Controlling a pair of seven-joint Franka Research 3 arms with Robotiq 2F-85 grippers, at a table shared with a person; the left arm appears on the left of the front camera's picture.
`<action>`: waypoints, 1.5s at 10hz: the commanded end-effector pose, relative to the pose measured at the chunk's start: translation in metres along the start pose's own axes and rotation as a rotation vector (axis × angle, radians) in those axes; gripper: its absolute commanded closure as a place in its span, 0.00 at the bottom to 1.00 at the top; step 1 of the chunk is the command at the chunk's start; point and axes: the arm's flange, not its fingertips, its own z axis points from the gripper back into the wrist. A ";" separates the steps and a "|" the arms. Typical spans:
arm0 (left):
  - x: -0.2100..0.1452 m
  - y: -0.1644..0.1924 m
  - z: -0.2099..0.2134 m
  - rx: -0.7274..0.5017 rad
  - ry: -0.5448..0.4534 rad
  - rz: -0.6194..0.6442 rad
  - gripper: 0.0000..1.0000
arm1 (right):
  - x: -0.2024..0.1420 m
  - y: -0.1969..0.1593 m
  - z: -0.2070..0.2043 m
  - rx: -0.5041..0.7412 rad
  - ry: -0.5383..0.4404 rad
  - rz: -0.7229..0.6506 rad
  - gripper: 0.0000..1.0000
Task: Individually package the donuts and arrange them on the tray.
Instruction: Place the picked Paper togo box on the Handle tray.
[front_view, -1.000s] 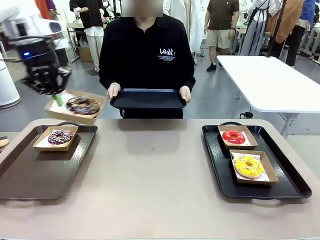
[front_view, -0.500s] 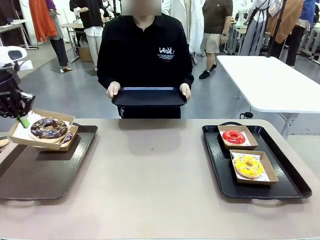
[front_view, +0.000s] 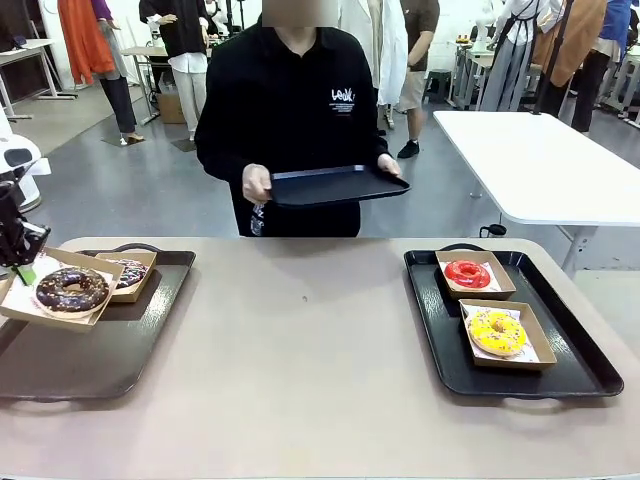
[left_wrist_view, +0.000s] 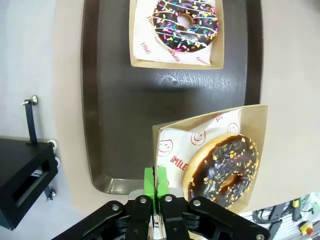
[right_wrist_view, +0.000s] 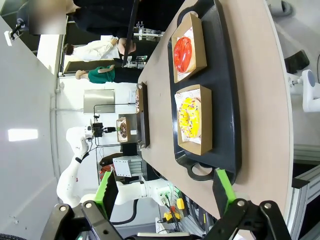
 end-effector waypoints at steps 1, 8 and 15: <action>-0.002 -0.001 0.005 -0.012 -0.007 0.005 0.99 | -0.001 0.002 0.000 -0.004 0.003 -0.009 0.00; 0.000 0.000 0.003 -0.002 -0.006 0.000 0.99 | -0.001 0.002 0.000 -0.004 0.003 -0.009 0.00; 0.005 0.005 -0.074 -0.039 0.017 -0.040 0.99 | -0.001 0.002 0.000 -0.004 0.003 -0.009 0.00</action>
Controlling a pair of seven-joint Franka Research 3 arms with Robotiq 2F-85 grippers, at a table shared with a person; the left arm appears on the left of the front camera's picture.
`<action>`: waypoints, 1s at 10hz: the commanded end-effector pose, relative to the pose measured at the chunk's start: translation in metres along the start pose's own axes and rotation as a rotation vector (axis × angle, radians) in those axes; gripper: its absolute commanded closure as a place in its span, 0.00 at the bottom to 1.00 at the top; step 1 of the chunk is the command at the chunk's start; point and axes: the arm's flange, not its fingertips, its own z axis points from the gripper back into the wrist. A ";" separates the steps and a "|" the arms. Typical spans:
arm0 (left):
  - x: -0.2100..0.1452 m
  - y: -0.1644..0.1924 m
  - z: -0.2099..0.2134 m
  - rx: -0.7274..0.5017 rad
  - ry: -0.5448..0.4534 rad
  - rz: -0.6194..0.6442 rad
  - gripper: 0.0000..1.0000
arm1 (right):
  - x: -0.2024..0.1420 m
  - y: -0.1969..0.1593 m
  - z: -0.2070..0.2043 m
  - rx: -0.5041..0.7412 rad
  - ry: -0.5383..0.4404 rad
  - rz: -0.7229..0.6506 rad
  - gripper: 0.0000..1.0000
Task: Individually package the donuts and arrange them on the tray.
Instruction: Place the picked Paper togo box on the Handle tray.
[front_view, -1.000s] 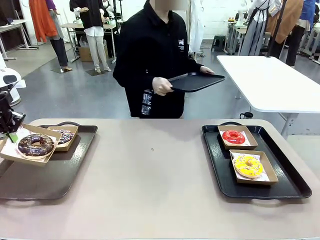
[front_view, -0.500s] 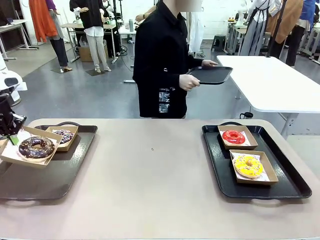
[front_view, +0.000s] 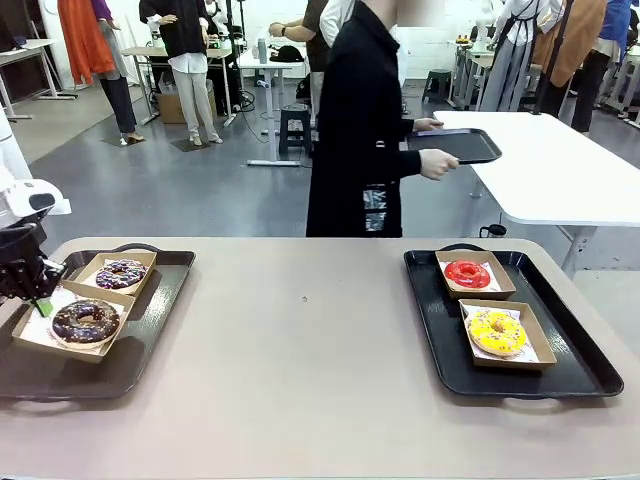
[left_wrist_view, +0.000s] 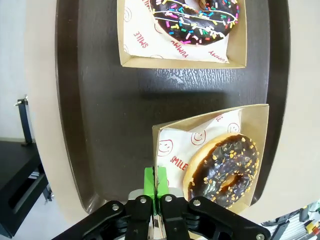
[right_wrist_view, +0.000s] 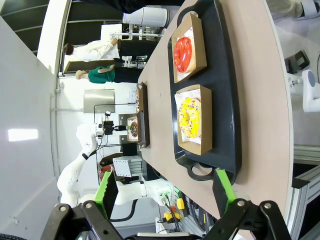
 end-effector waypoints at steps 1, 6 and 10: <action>0.000 0.004 -0.011 -0.027 -0.026 -0.023 0.99 | -0.001 0.002 0.001 -0.004 0.003 -0.009 0.00; 0.004 0.003 -0.032 -0.007 0.002 -0.051 0.99 | -0.001 0.002 0.001 -0.004 0.003 -0.009 0.00; 0.005 0.004 -0.029 -0.009 -0.006 -0.060 0.39 | -0.001 0.002 0.001 -0.004 0.003 -0.009 0.00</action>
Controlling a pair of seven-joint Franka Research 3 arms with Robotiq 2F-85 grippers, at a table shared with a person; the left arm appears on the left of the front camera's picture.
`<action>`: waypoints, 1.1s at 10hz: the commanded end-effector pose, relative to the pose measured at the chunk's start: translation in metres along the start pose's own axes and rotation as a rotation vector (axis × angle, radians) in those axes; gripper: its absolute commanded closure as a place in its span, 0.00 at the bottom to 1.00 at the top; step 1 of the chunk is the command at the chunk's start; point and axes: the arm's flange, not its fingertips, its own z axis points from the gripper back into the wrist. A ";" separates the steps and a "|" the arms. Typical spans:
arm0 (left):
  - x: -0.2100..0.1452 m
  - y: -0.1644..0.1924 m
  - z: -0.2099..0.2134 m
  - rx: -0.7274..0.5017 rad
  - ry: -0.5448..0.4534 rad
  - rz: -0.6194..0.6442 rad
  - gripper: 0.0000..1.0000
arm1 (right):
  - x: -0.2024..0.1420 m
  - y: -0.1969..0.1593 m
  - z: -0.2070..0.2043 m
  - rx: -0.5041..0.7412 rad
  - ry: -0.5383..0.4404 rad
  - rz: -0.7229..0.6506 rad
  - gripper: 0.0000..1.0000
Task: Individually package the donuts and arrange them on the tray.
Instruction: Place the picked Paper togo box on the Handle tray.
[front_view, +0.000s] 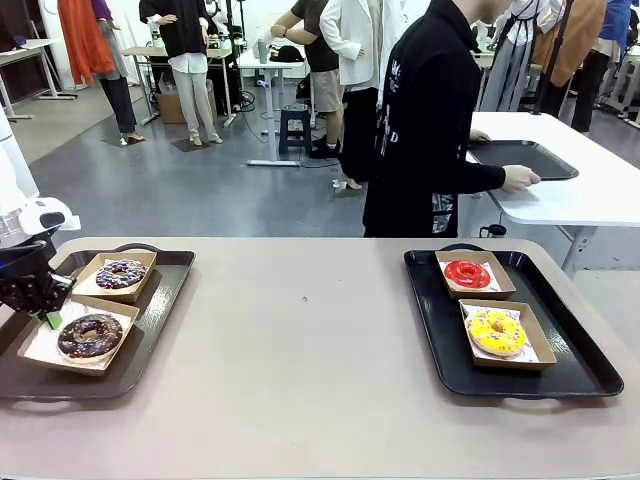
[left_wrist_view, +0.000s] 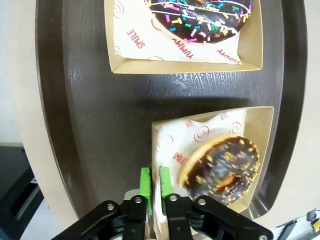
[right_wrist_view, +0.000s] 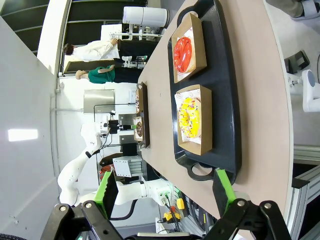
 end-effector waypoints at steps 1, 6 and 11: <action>-0.002 0.004 0.004 -0.014 -0.026 -0.023 0.00 | -0.001 0.002 0.000 -0.004 0.003 -0.009 0.00; -0.003 0.005 0.008 -0.027 -0.018 -0.021 0.00 | -0.001 0.002 0.000 -0.004 0.003 -0.009 0.00; 0.012 0.036 0.042 -0.310 0.060 -0.051 0.10 | -0.001 0.002 0.000 -0.004 0.003 -0.009 0.00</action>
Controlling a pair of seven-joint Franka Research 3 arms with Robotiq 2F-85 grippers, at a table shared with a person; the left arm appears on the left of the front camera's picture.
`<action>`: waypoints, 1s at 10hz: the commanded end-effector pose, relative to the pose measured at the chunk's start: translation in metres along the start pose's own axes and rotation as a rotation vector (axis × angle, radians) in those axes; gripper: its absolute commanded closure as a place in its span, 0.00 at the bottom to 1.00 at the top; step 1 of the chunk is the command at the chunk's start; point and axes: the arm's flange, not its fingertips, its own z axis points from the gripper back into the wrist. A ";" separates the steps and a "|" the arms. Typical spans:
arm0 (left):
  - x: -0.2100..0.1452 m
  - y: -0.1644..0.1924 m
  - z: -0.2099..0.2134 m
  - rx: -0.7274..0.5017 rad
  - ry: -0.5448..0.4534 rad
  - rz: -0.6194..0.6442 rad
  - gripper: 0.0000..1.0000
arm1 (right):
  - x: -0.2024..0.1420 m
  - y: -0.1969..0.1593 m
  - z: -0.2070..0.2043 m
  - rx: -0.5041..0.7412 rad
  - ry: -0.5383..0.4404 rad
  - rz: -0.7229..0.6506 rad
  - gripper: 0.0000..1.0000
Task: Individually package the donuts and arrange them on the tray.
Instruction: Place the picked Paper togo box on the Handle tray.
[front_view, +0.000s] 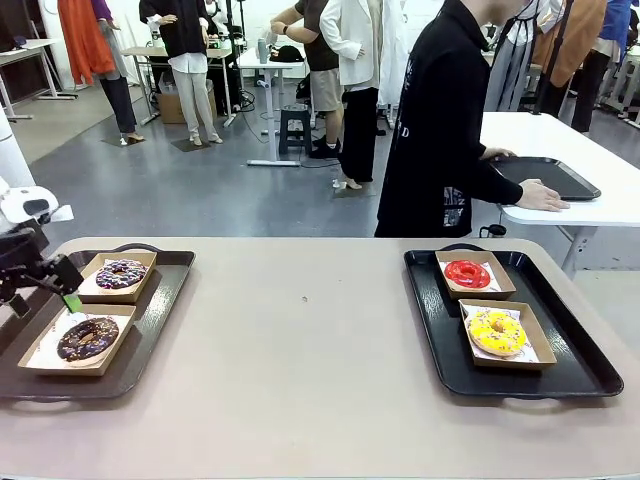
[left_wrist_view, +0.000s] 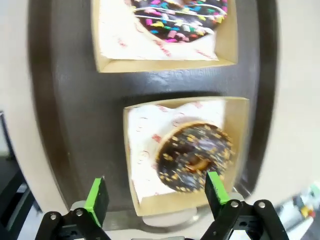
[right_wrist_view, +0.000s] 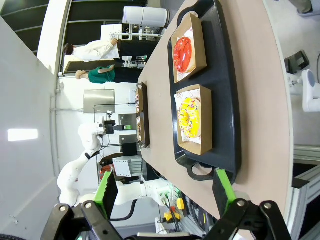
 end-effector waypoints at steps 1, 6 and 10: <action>0.018 0.037 0.041 -0.297 0.084 -0.042 0.10 | -0.001 0.002 0.000 -0.004 0.003 -0.009 0.00; 0.016 0.156 0.097 -0.809 -0.107 -0.104 0.10 | -0.001 0.002 0.000 -0.004 0.003 -0.009 0.00; 0.004 0.246 0.072 -1.016 -0.214 0.062 0.10 | -0.001 0.002 0.000 -0.004 0.003 -0.009 0.00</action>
